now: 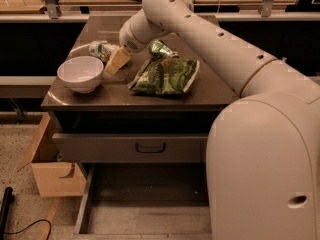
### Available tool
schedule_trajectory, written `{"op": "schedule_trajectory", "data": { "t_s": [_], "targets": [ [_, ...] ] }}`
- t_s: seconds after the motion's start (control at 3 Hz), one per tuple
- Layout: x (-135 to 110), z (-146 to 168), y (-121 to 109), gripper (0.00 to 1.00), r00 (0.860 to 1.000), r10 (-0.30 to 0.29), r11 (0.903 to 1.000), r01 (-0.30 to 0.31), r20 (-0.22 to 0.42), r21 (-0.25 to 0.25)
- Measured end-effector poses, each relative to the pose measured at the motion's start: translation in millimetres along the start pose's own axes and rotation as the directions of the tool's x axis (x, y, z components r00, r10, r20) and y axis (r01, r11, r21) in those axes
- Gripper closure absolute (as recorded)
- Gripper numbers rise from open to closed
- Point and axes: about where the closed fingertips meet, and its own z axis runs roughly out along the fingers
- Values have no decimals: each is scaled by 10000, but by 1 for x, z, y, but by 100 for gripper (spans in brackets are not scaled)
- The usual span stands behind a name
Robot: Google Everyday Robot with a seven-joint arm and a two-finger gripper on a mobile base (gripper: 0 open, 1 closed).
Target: Place 7up can into middle drawer
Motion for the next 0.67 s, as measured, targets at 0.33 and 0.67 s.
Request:
{"op": "schedule_trajectory", "data": {
  "t_s": [0.33, 0.67],
  "targets": [
    [1, 7, 3, 33, 10000, 38, 9998, -38, 38, -172],
    [4, 7, 5, 56, 10000, 40, 9996, -40, 3, -287]
  ]
}}
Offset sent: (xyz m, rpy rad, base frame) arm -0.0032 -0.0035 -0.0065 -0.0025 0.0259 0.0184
